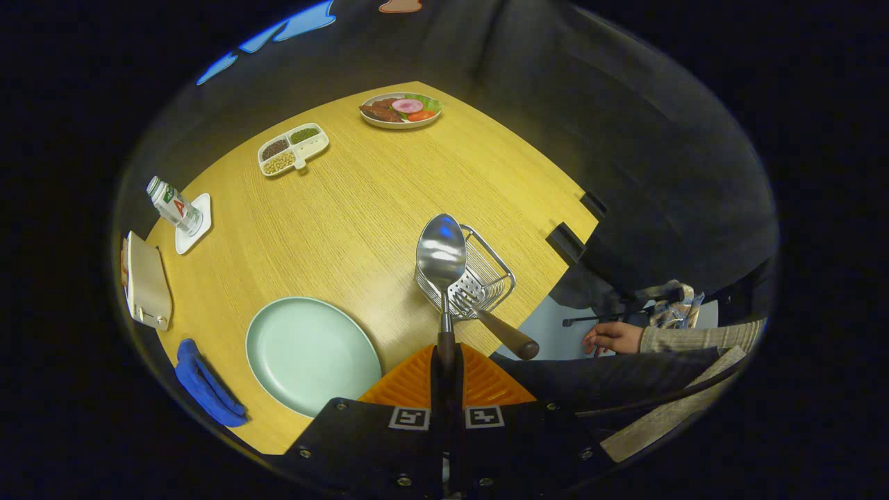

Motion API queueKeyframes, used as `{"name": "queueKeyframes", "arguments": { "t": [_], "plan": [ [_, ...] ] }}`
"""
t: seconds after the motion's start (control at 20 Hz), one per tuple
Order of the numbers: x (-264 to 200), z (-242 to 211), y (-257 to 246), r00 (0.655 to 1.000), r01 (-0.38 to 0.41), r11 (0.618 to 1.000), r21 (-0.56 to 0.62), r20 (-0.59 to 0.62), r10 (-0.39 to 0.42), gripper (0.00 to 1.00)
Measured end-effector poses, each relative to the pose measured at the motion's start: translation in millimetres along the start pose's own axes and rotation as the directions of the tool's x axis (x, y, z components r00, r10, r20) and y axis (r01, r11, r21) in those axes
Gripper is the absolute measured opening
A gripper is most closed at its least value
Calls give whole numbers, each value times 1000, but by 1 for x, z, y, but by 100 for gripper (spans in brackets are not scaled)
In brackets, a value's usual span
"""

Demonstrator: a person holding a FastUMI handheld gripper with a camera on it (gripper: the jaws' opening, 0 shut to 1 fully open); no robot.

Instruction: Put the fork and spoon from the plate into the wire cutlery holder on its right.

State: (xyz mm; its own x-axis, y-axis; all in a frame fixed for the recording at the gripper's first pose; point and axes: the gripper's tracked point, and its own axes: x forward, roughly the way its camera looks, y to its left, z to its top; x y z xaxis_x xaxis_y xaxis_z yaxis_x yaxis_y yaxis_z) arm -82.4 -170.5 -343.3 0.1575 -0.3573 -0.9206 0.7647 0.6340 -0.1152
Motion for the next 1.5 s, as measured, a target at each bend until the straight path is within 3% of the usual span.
{"name": "queueKeyframes", "arguments": {
  "t": [0.5,0.65,1.15,1.25,1.5],
  "plan": [
    [7,-3,-8,997,-23,998,64,-66,27,5],
    [5,8,-11,999,-3,999,39,-33,5,12],
    [-21,54,-5,986,-1,998,-59,165,11,13],
    [-28,60,-4,981,8,997,-83,195,8,22],
    [-34,65,9,966,-2,988,-152,255,42,21]
  ]
}}
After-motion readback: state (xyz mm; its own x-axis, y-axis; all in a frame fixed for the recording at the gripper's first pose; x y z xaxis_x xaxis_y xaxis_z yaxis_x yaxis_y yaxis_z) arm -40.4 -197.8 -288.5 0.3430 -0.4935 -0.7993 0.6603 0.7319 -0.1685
